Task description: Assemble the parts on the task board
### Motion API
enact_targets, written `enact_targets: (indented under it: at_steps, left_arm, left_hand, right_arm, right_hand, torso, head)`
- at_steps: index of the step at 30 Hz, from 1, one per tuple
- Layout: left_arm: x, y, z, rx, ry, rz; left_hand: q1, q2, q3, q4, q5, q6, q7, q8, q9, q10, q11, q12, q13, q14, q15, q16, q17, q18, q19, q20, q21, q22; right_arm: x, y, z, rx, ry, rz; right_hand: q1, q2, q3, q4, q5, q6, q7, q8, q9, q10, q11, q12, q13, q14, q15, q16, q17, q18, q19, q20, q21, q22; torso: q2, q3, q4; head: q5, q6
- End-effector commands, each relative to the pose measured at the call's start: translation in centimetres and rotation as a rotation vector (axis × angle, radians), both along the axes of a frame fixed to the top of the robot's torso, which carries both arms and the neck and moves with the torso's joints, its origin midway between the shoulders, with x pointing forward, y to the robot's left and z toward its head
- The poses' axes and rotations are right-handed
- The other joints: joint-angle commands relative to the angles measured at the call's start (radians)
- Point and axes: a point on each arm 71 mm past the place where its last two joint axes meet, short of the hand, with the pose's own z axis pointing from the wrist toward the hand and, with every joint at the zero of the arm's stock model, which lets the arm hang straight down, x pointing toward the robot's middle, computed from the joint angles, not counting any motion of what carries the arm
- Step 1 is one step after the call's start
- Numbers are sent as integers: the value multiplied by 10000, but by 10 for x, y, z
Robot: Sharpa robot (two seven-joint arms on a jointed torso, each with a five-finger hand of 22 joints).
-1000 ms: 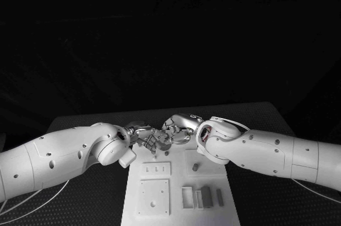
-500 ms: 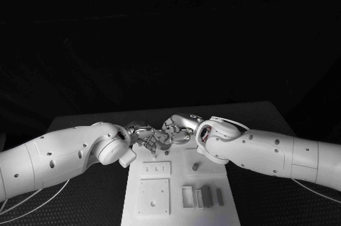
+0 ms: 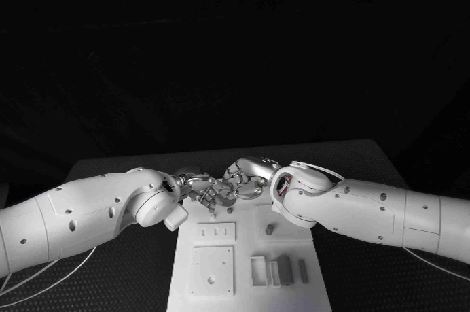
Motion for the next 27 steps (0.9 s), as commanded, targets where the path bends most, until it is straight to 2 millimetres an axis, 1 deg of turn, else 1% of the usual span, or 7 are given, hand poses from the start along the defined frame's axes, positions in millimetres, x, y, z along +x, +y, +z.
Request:
enact_targets:
  at_steps: [1, 6, 11, 16, 20, 23, 27]
  left_arm:
    - [-1, -4, 3, -150, -101, -251]
    - [0, -1, 3, -144, -177, -75]
    - [1, 4, 3, -139, -264, 120]
    - [2, 6, 3, -112, -273, 205]
    - [2, 6, 3, -80, -265, 154]
    - [1, 5, 3, -45, -263, 114]
    - [2, 6, 3, -17, -268, 125]
  left_hand:
    - [18, 267, 13, -22, 28, 65, -27, 39, 34, 35, -39, 10, 22, 52, 2, 65, 11, 165, 91, -8, -48, 27]
    - [-29, 516, 17, -82, 31, 166, -78, 101, 103, 93, -69, 38, 75, 97, -22, 113, 38, 168, 132, -30, -49, 79]
    - [-7, 474, 344, -15, 27, 224, -114, 132, 174, 152, -104, 87, 146, 142, -54, 185, 96, 165, 198, -59, -47, 141]
    - [-39, 504, 459, -27, 41, 262, -132, 151, 215, 186, -124, 126, 190, 167, -71, 236, 140, 158, 228, -75, -38, 189]
    - [-56, 512, 504, -43, 43, 273, -138, 157, 235, 193, -130, 142, 210, 172, -77, 259, 163, 154, 235, -83, -34, 214]
    - [-66, 512, 530, -56, 43, 282, -143, 162, 249, 197, -134, 152, 223, 173, -81, 273, 178, 152, 239, -88, -31, 230]
    - [-85, 510, 565, -73, 44, 291, -148, 167, 270, 206, -141, 171, 244, 178, -88, 296, 203, 148, 248, -95, -25, 259]
  right_arm:
    - [-3, 4, 0, -7, -44, 230]
    - [-3, 2, -1, -13, -25, 184]
    - [-4, -1, -2, 34, 89, 108]
    - [-4, -3, -4, 55, 221, 85]
    - [-3, -5, -4, 100, 218, -7]
    - [-2, -6, -4, 114, 218, -55]
    - [-2, -8, -4, 92, 246, -80]
  right_hand:
    - [-5, 52, -18, 57, 34, 854, 351, 36, 345, 68, 14, -41, 3, 7, -53, 56, -6, -7, 18, -40, 45, 137]
    - [-6, 46, -21, 56, 34, 853, 349, 34, 347, 68, 12, -41, 4, 8, -54, 56, -6, -7, 20, -41, 46, 136]
    - [-17, -13, -35, 61, 34, 826, 353, 10, 349, 43, 14, -61, 4, -4, -58, 43, -10, -7, 9, -40, 38, 135]
    - [-180, -321, -95, 99, 36, 701, 393, -123, 307, -54, 50, -136, -6, -66, -40, 1, -17, -7, -43, -7, 16, 138]
    - [-396, -622, -132, 161, 31, 370, 513, -378, 207, -115, 159, -170, -2, -106, 49, -6, -8, -7, -43, 12, 1, 128]
    - [-483, -748, -135, 193, 32, 227, 582, -489, 169, -167, 225, -182, 9, -129, 114, -6, -1, -7, -42, 17, -9, 122]
    - [-522, -797, -129, 220, 33, 197, 608, -521, 162, -192, 251, -182, 18, -140, 143, -4, 4, -7, -38, 20, -13, 120]
  torso:
    - [-1, -5, 6]
    - [-5, -8, 7]
    - [2, -4, -5]
    - [2, -2, -8]
    - [2, -5, 8]
    - [-1, -1, 12]
    - [-4, 4, 5]
  head:
    - [3, -7]
    - [3, -5]
    - [23, -2]
    - [32, 4]
    - [16, 2]
    - [22, 7]
    - [18, -1]
